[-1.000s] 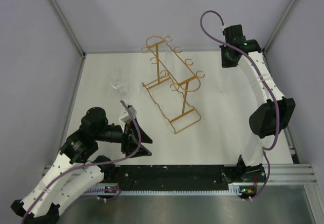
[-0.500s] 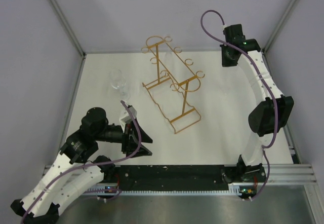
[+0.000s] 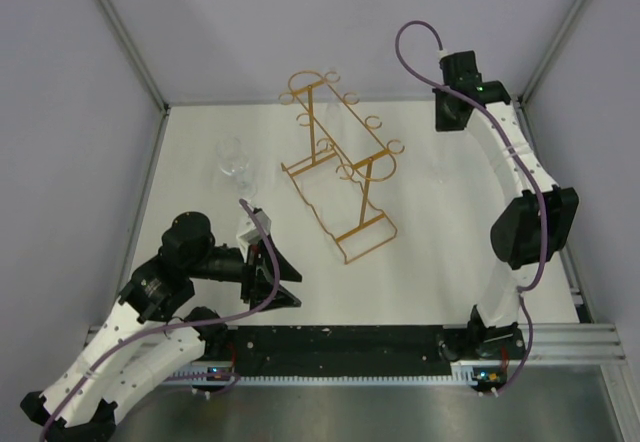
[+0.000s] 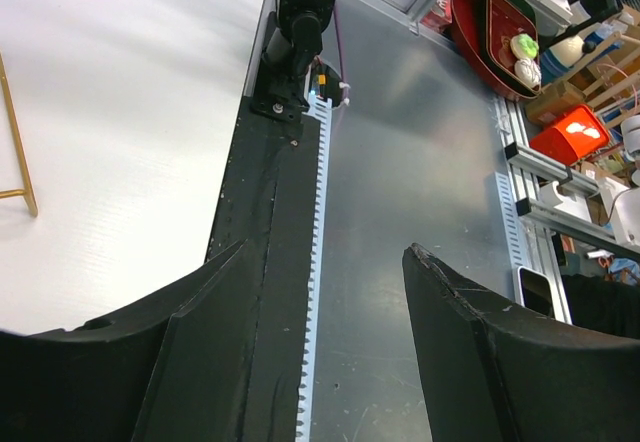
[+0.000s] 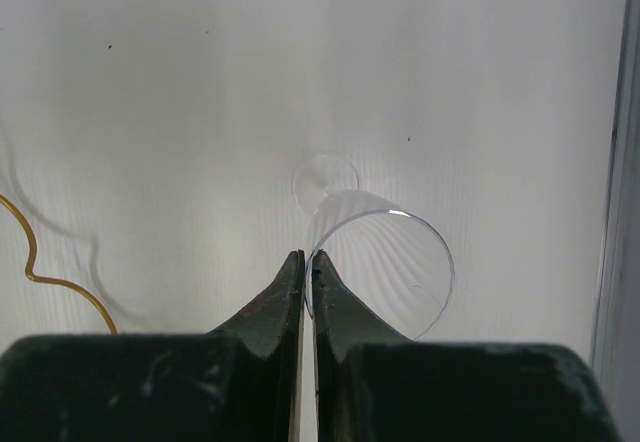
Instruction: Take the wine glass off the wine glass rack
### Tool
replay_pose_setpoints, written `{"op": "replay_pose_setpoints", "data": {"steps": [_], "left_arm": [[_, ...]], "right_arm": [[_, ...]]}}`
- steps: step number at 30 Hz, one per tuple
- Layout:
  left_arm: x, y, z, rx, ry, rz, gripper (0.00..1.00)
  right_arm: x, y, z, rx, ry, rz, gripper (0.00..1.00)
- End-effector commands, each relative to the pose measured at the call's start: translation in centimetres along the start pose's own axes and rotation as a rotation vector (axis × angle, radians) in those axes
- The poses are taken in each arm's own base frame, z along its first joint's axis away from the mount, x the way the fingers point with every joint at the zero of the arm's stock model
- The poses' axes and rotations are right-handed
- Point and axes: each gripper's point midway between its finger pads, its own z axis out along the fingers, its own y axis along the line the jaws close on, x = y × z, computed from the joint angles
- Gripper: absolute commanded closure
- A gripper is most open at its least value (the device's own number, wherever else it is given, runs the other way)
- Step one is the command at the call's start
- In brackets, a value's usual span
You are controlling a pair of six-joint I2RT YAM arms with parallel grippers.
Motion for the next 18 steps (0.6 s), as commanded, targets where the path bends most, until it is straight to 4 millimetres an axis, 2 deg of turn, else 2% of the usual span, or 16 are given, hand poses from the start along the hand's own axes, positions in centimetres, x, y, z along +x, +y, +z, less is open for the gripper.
{"op": "replay_pose_setpoints", "data": {"steps": [1,7,12,18], "left_arm": [[-0.5,-0.1,0.0,0.002,-0.011,0.037,0.34],[-0.5,0.0,0.1,-0.001,-0.011,0.04,0.34],[-0.6,0.0,0.1,-0.003,-0.009,0.041,0.34],[-0.5,0.1,0.2,-0.003,-0.004,0.039,0.34]], "right_arm": [[-1.3,-0.3,0.2,0.005,-0.055,0.041,0.98],[-1.1,-0.1,0.5,0.001,-0.05,0.045,0.91],[-1.1,-0.2,0.2,0.0,-0.053,0.042,0.82],[-1.9,-0.8,-0.8,0.015,-0.084,0.04,0.74]]}}
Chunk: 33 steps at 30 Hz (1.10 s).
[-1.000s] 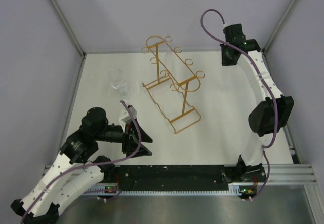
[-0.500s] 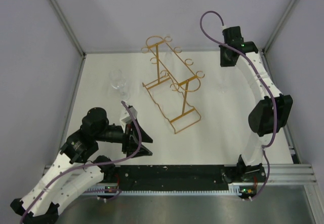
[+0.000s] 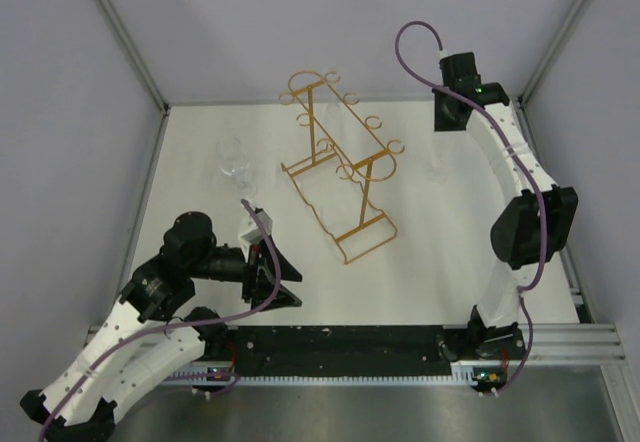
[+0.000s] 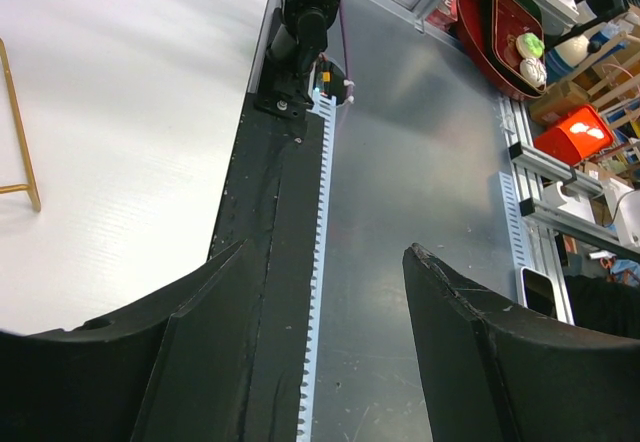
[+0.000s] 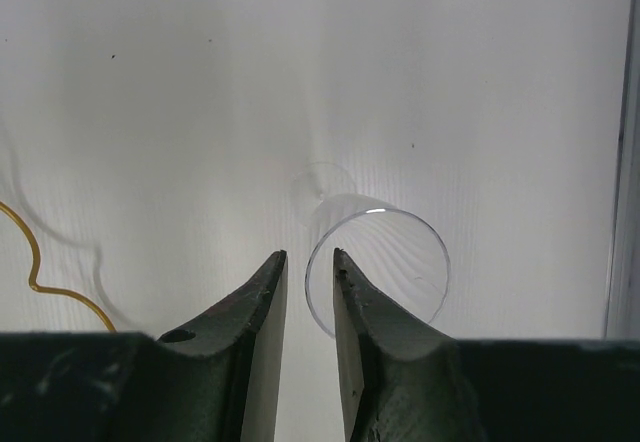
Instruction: Take the wine glass off the wine glass rack
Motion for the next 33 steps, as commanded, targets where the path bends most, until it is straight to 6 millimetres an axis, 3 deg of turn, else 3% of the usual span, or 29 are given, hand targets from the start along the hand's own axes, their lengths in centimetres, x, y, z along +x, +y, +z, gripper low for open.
{"op": "replay_pose_setpoints", "data": {"steps": [1,5,8,13,17,22,33], "left_arm": [[-0.7,-0.2,0.0,0.006,-0.011,0.041,0.33],[-0.6,-0.2,0.1,0.007,-0.009,0.039,0.33],[-0.7,-0.1,0.1,0.004,-0.008,0.04,0.33],[-0.8,0.0,0.2,0.003,0.0,0.035,0.33],[-0.8,0.0,0.3,0.0,0.005,0.032,0.33],[-0.7,0.1,0.3,-0.002,0.009,0.028,0.33],[-0.6,0.3,0.3,-0.009,0.016,0.015,0.33]], "right_arm": [[-2.3,-1.2,-1.8,0.024,-0.087,0.025,0.73],[-4.4,-2.1,-4.8,0.042,-0.163,0.037,0.7],[-6.4,-1.9,-8.1,-0.006,-0.247,0.083,0.68],[-9.7,-0.1,-13.5,-0.168,-0.372,0.148,0.65],[-11.4,2.7,-16.5,-0.354,-0.414,0.181,0.61],[-12.9,6.3,-18.0,-0.56,-0.419,0.216,0.57],[-15.9,13.1,-16.9,-0.898,-0.402,0.29,0.55]]}}
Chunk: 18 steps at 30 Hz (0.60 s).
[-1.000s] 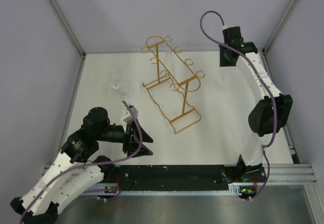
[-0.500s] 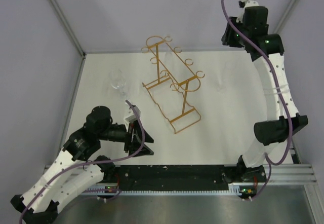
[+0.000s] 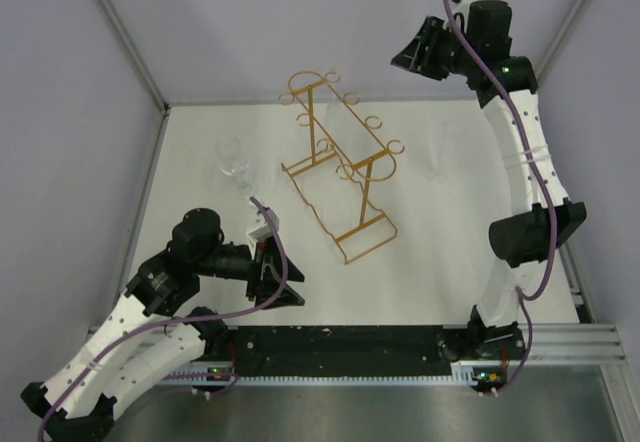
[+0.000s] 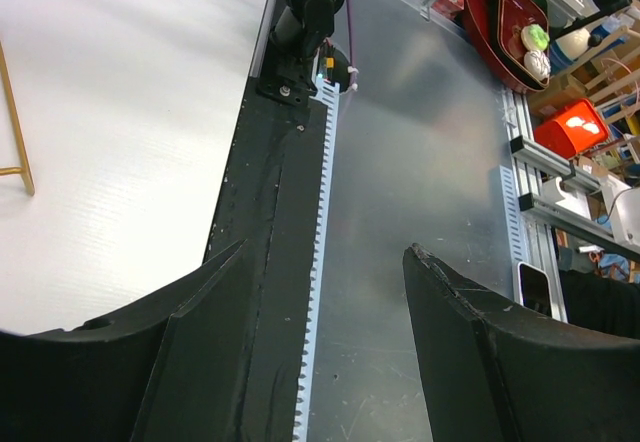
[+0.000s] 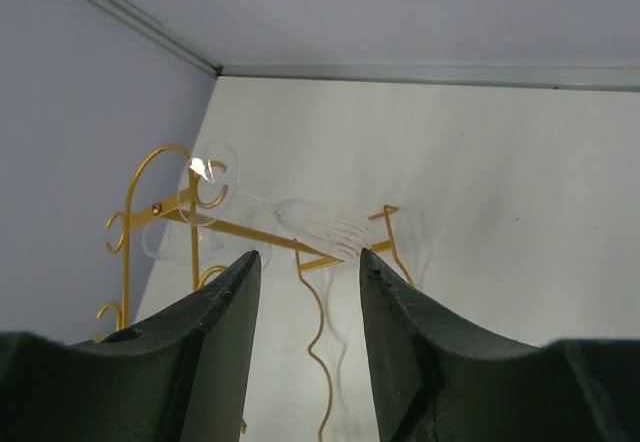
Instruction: Take the wine glass off the wine glass rack
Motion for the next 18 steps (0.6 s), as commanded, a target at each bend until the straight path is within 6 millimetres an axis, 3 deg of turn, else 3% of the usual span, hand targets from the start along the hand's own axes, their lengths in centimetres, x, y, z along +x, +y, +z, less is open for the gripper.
{"op": "replay_pose_setpoints", "data": {"steps": [1,11,18], "left_arm": [[-1.2,-0.5,-0.3,-0.001,-0.025,0.057,0.33],[-1.1,-0.4,-0.3,-0.007,-0.024,0.056,0.33],[-1.1,-0.4,-0.3,-0.009,-0.023,0.055,0.33]], "right_arm": [[-1.6,3.9,1.4,-0.195,-0.049,0.054,0.55],[-0.2,5.7,6.0,-0.332,-0.006,0.176,0.55],[1.0,6.8,7.8,-0.373,0.021,0.212,0.55]]}}
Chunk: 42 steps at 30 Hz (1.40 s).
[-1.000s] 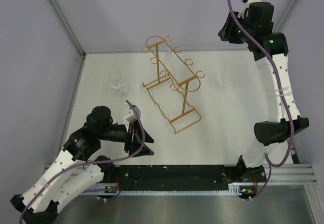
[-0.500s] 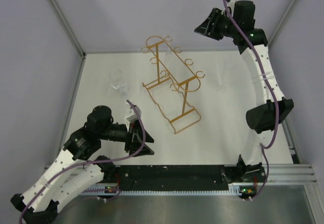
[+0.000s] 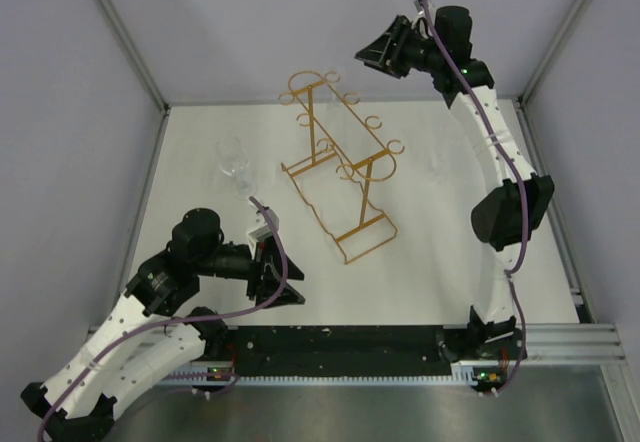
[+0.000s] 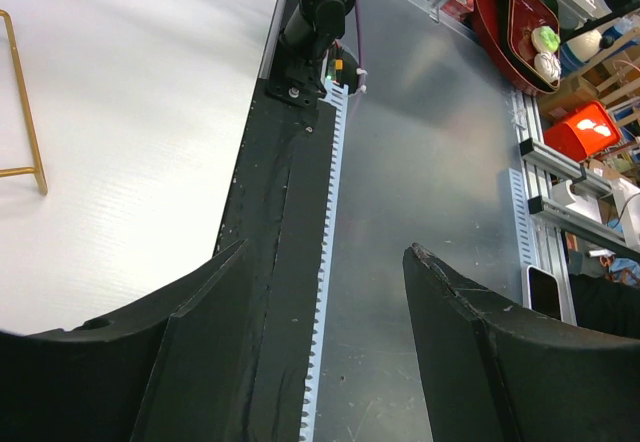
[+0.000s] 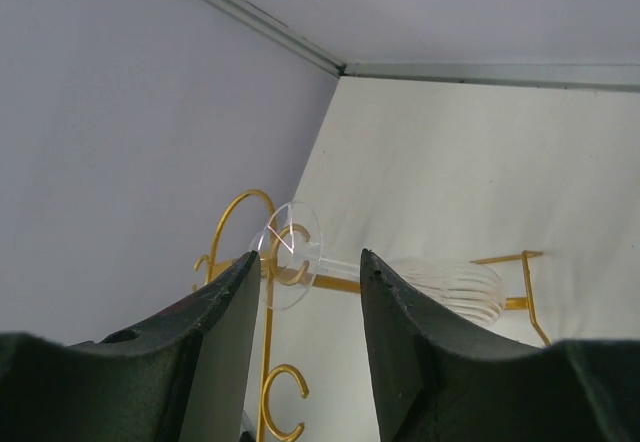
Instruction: Take the wine glass off the wine glass rack
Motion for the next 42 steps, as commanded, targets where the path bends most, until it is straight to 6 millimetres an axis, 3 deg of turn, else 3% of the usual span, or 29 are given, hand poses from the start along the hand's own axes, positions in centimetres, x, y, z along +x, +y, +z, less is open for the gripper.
{"op": "replay_pose_setpoints", "data": {"steps": [1,11,31,42], "left_arm": [[-1.1,-0.7,-0.3,0.01,-0.02,0.047,0.33],[-1.0,-0.6,-0.3,0.006,-0.019,0.046,0.33],[-1.0,-0.5,-0.2,0.006,-0.018,0.048,0.33],[-1.0,-0.4,-0.2,0.004,-0.016,0.048,0.32]], "right_arm": [[0.1,2.6,1.2,-0.094,-0.01,-0.002,0.55],[2.3,2.2,3.4,-0.108,0.035,0.035,0.55],[3.4,1.0,4.0,-0.077,0.051,0.031,0.56],[3.9,1.8,3.8,-0.109,0.077,0.034,0.73]]}}
